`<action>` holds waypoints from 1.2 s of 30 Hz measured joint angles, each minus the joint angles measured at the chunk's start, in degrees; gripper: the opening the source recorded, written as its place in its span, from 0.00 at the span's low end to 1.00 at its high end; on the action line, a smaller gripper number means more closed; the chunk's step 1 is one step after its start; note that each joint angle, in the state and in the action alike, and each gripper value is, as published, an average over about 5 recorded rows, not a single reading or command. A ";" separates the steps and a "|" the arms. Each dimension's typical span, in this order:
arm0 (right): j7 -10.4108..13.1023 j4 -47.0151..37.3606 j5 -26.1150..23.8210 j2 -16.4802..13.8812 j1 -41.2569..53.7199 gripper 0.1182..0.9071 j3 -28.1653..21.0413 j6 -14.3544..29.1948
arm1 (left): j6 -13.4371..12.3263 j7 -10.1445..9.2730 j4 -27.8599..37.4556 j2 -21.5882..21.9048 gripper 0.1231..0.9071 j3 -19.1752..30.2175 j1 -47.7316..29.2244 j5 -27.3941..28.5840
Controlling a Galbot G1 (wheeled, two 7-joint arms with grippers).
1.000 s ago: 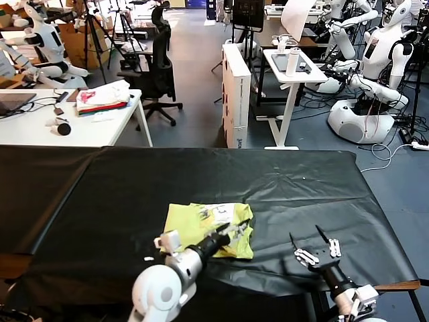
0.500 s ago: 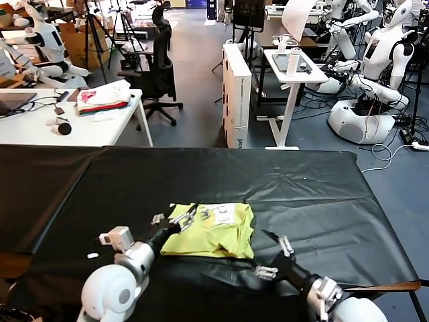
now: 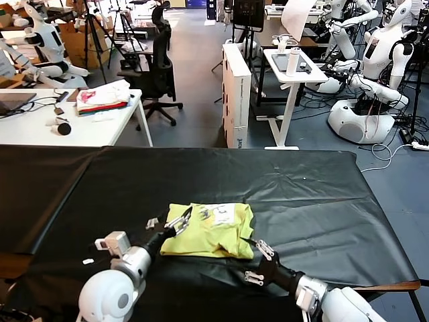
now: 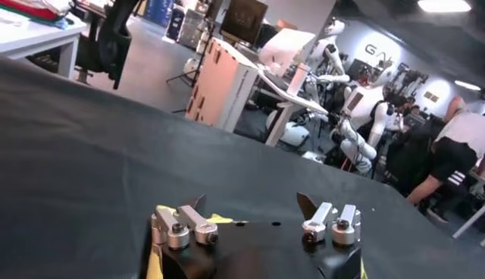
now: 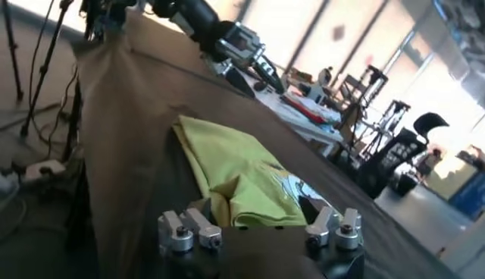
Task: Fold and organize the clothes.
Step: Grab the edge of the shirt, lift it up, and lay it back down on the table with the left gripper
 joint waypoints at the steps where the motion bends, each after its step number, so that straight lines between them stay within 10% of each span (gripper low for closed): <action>1: -0.03 -0.27 -0.19 0.08 0.14 0.56 -0.12 0.01 | -0.01 0.00 0.00 0.03 1.00 -0.03 0.05 0.01; 13: 0.69 -0.01 0.69 -0.98 -1.59 0.04 1.54 1.32 | -0.16 0.01 -0.14 0.06 1.00 -0.19 0.63 0.67; 26: -0.44 -2.23 3.21 -2.70 -3.89 0.03 4.91 3.92 | -1.01 0.42 0.61 -0.20 1.00 -0.25 0.78 2.13; 36: -0.09 -0.28 11.65 -3.46 -9.59 0.61 9.52 10.10 | -6.98 1.70 3.54 0.02 1.00 -0.07 1.20 7.65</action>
